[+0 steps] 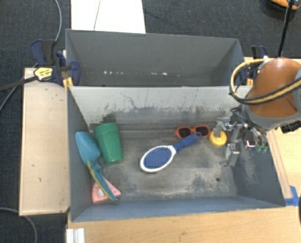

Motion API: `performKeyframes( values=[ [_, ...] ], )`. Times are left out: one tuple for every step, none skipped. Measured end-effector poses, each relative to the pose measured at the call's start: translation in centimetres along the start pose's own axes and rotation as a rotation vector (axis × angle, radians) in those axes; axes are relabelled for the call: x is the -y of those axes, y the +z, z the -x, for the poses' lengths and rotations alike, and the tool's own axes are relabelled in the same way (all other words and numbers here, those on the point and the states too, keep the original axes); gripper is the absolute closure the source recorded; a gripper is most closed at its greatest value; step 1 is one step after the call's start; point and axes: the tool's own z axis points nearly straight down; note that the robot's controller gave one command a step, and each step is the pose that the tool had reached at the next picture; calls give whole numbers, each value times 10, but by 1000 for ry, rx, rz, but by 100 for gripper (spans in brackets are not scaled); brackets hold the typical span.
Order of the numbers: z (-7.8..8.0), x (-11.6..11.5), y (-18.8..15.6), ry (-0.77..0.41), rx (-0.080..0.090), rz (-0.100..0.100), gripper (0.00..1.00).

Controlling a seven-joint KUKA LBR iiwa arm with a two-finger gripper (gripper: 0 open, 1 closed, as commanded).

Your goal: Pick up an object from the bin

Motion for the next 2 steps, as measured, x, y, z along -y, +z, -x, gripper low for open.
performKeyframes(
  values=[
    [2, 0, -4, -2, 8, -2, 0],
    [10, -25, 5, -10, 6, -5, 0]
  ],
)
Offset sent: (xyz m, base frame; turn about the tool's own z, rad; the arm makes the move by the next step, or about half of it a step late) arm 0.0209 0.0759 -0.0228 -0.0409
